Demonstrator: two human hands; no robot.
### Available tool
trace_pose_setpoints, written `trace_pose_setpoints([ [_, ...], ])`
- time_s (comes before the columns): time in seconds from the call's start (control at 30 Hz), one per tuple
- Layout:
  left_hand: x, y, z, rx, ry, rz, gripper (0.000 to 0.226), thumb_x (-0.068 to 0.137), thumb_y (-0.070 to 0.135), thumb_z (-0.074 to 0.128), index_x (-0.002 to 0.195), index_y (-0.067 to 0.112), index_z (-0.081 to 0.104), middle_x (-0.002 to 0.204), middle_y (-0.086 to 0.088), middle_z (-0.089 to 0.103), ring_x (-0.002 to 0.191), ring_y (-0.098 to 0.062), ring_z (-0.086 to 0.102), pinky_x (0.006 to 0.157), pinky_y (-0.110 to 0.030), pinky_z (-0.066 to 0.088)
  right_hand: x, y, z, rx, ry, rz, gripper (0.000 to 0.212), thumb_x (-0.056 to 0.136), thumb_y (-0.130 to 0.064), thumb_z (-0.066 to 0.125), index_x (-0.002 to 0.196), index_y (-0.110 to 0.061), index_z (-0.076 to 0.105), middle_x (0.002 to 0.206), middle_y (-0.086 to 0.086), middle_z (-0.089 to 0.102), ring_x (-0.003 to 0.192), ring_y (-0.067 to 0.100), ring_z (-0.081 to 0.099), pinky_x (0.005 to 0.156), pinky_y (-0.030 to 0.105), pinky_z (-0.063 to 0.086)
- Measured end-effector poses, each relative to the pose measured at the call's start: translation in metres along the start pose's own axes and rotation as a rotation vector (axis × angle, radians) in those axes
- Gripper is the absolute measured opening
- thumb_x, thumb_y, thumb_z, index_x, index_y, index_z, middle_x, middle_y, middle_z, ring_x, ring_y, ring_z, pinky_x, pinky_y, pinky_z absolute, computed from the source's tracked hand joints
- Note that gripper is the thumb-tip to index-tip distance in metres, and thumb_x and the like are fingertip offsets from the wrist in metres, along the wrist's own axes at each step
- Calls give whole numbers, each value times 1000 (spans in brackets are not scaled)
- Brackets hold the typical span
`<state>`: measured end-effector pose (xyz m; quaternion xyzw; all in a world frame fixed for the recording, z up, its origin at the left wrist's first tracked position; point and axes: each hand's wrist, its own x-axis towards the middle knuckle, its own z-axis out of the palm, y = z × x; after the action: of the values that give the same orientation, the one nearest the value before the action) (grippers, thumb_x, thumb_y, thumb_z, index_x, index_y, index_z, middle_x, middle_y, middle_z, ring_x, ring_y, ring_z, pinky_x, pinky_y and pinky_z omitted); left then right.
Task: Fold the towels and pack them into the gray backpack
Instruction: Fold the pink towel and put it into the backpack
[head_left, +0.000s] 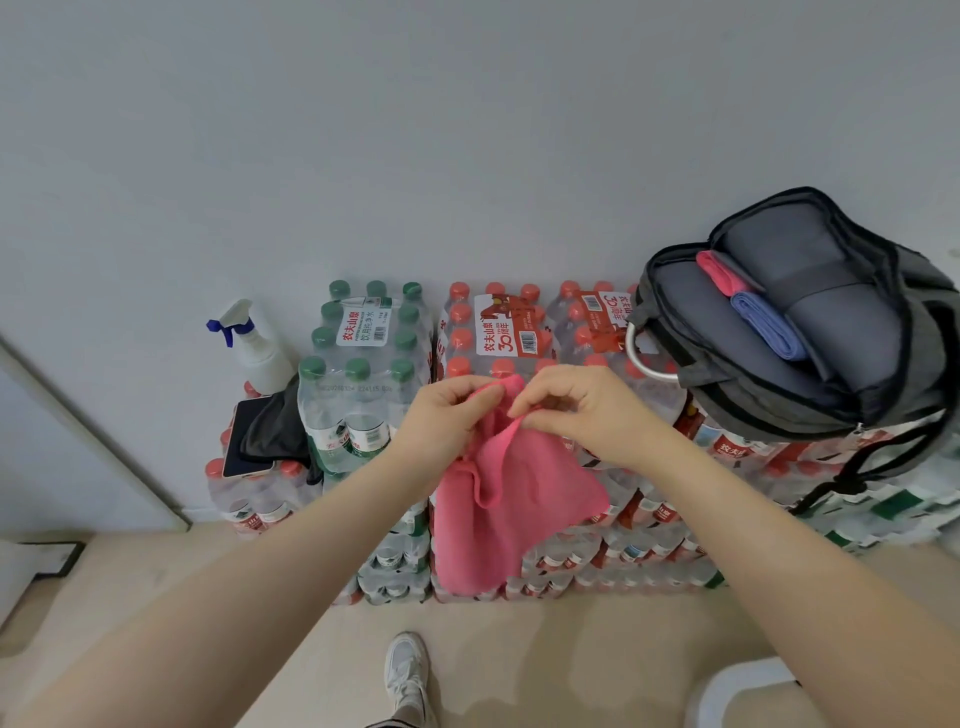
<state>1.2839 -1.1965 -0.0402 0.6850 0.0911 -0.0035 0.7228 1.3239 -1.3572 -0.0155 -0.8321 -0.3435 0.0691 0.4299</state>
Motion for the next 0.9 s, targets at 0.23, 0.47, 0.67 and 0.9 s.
trace_pose_setpoints([
  [0.23,-6,-2,1,-40,-84,-40,17,91,13,54,84,16,69,39,11,37,31,-2,24,32,-13,20,1,-7,15,73,152,138,32,77,-6,72,77,-29,49,71,-14,54,49,-5,53,52,8,41],
  [0.47,-11,-3,-7,-6,-180,-26,20,92,18,53,85,19,72,53,1,32,35,-4,21,35,-14,17,0,-9,14,54,171,153,36,77,-6,72,107,-20,61,86,-14,61,55,-5,56,58,9,46],
  [0.67,-12,-4,-10,1,-171,-15,21,93,14,51,84,18,70,39,12,31,33,-2,20,33,-13,16,2,-4,12,-50,180,120,18,77,-11,72,94,-14,70,73,-16,61,64,-8,56,63,4,43],
  [0.9,-9,-9,-15,170,-155,24,10,92,21,54,87,21,62,60,7,53,47,-7,44,46,-18,37,5,-3,7,-99,163,100,11,85,-13,62,83,-23,63,77,-18,59,69,-2,53,65,8,43],
])
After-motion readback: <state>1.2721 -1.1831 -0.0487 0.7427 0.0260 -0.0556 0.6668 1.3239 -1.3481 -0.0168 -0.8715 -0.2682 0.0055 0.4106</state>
